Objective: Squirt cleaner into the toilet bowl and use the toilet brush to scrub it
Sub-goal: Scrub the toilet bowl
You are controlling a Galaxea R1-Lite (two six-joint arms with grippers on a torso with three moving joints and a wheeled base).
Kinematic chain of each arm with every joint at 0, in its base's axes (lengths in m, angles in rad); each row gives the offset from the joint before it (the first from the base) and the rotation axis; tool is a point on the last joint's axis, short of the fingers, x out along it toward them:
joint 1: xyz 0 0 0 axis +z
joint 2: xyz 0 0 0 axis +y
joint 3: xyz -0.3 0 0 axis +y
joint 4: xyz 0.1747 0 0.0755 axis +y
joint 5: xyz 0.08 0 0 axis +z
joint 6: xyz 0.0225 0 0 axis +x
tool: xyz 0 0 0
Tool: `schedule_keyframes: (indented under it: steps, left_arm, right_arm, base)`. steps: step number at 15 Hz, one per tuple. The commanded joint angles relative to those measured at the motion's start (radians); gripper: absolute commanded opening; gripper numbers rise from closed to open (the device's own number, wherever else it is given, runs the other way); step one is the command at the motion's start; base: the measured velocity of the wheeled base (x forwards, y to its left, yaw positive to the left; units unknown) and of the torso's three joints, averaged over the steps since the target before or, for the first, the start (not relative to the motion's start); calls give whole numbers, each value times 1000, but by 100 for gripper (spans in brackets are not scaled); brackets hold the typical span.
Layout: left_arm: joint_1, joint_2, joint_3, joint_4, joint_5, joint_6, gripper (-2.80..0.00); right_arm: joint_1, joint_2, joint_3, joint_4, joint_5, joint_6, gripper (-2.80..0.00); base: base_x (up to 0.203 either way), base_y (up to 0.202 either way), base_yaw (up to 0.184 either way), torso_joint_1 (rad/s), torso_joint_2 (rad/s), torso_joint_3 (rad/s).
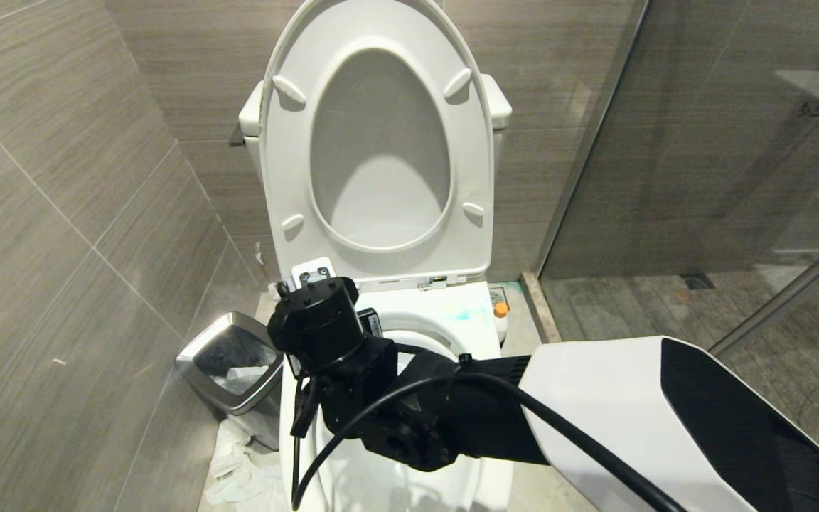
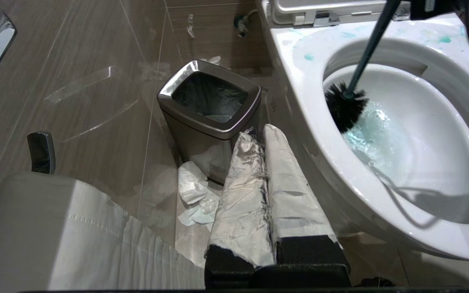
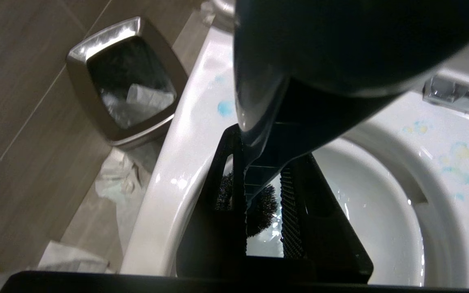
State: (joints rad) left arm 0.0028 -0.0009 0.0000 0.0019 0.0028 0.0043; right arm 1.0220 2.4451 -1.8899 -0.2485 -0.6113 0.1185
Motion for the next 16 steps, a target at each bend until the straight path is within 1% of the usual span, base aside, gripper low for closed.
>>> schedule_keyframes:
  steps: [1, 6, 10, 13, 16]
  left_arm:
    - [0, 1, 0, 1, 0, 3, -280]
    - [0, 1, 0, 3, 0, 8, -280]
    - [0, 1, 0, 3, 0, 10, -280]
    - [0, 1, 0, 1, -1, 14, -280]
    - [0, 1, 0, 1, -1, 16, -280]
  right_arm:
    - [29, -85, 117, -1, -1, 19, -280]
    - [86, -250, 405, -3, 1, 115, -280]
    - [103, -399, 625, -4, 0, 178, -280]
    - [95, -505, 759, -9, -5, 207, -280]
    - [39, -559, 880, -116, -29, 198, -280]
  base:
    - [0, 0, 0, 0, 0, 0]
    - [0, 0, 0, 0, 0, 0]
    - [0, 0, 0, 0, 0, 0]
    - [0, 0, 0, 0, 0, 0]
    - [0, 0, 0, 0, 0, 0]
